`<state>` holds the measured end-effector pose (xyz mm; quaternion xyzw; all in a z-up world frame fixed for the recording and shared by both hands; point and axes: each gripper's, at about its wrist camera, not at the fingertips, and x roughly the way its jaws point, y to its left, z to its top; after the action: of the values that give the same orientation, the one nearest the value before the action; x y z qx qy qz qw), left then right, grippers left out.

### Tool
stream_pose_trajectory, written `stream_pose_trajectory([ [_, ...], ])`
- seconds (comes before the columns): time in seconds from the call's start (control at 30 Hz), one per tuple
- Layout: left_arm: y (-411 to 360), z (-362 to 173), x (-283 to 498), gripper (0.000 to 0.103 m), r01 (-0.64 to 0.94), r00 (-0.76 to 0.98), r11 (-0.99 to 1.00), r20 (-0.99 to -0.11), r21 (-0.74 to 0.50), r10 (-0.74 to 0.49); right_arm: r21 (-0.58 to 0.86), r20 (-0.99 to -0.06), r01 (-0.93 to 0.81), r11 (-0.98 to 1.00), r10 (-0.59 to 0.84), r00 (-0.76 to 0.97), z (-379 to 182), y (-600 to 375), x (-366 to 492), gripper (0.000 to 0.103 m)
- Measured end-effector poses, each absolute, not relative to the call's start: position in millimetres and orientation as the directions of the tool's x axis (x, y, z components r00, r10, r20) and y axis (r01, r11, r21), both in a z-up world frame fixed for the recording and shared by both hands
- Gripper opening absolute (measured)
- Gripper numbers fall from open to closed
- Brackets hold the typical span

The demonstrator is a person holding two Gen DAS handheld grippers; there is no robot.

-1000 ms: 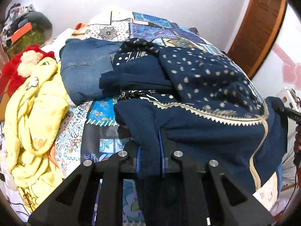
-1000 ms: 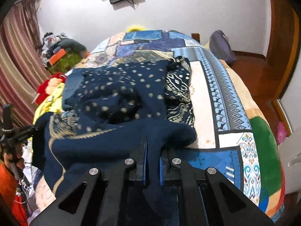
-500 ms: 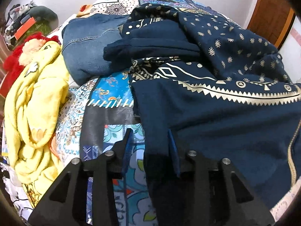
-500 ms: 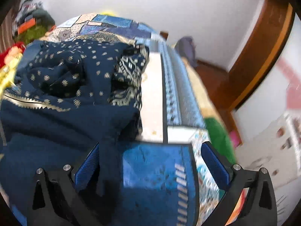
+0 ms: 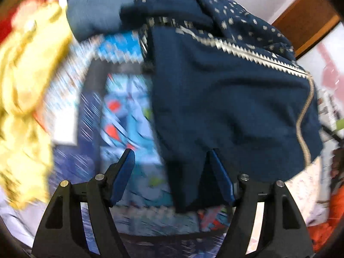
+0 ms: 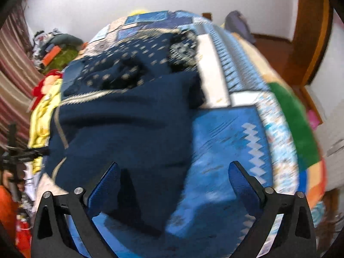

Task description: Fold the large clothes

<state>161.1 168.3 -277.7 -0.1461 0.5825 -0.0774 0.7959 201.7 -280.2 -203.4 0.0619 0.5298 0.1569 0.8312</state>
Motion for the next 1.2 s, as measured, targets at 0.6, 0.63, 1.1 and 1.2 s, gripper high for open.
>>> stream_pose_trajectory([
  [0.6,139,-192,178,0.012,0.054,0.567,0.977,-0.799,-0.208,-0.202,0.315,-0.754,-0.374,0.872,0.469,0.46,-149,-243,229,0.012],
  [0.63,139,-175,180,0.012,0.057,0.603,0.977,-0.772,-0.207,-0.199,0.303,-0.746,-0.386,0.871,0.469,0.474,-141,-242,232,0.012],
  [1.1,158,-101,269,0.012,-0.027,0.771,0.992,-0.634,-0.125,-0.059,0.227,-0.643,-0.382,0.896,0.433,0.632,-86,-232,345,0.012],
  [1.2,158,-124,299,0.012,-0.066,0.738,0.992,-0.674,-0.104,-0.021,0.214,-0.668,-0.365,0.906,0.408,0.622,-102,-222,375,0.012],
])
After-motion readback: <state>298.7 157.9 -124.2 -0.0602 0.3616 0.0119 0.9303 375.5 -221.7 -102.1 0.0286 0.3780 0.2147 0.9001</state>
